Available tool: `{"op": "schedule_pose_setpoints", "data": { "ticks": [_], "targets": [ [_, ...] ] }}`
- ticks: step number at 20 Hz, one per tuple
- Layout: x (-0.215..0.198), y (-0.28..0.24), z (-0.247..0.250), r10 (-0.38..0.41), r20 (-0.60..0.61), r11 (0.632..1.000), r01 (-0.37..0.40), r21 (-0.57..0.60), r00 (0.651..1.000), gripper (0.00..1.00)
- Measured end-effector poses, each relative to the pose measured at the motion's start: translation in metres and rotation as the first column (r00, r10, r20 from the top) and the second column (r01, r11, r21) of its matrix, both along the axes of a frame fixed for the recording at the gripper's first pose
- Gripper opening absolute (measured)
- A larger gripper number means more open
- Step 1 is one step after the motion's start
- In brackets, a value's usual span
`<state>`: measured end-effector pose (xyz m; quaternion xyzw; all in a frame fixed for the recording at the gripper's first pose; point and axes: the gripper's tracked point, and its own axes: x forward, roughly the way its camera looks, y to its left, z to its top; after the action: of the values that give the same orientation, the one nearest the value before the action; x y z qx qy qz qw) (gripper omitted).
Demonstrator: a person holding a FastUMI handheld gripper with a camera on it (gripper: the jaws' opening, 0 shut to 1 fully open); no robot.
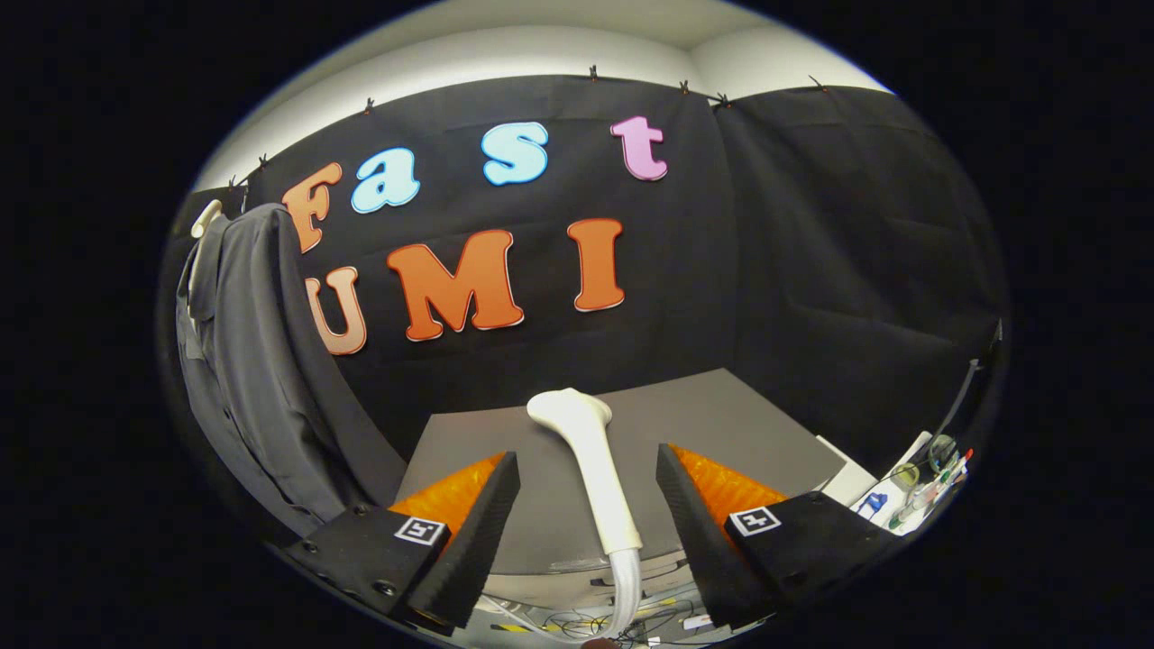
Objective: Iron the clothes twice with a garment steamer, once on the left side and once on the right side.
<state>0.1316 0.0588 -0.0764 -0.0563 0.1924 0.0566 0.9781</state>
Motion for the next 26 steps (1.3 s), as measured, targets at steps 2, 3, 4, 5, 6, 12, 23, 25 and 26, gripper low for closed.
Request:
{"op": "schedule_pose_setpoints", "data": {
  "ticks": [2,3,4,5,6,12,23,25,26],
  "targets": [
    [0.021,-0.004,-0.023,-0.018,-0.068,1.0,0.017,-0.008,0.998,0.99],
    [0.031,-0.006,-0.034,-0.025,-0.097,1.0,0.024,-0.011,0.995,0.99],
    [0.041,-0.006,-0.044,-0.029,-0.126,1.0,0.027,-0.013,0.992,0.99],
    [0.049,-0.007,-0.053,-0.032,-0.152,0.999,0.03,-0.013,0.988,0.99],
    [0.057,-0.009,-0.062,-0.036,-0.178,0.999,0.034,-0.015,0.983,0.99],
    [0.095,-0.014,-0.097,-0.047,-0.286,0.999,0.052,0.01,0.957,0.98],
    [0.114,-0.011,-0.121,-0.025,-0.365,0.999,0.04,0.034,0.931,0.59],
    [0.114,-0.013,-0.119,-0.03,-0.357,0.999,0.044,0.029,0.934,0.57],
    [0.114,-0.016,-0.118,-0.042,-0.347,0.998,0.053,0.023,0.937,0.56]
  ]
}}
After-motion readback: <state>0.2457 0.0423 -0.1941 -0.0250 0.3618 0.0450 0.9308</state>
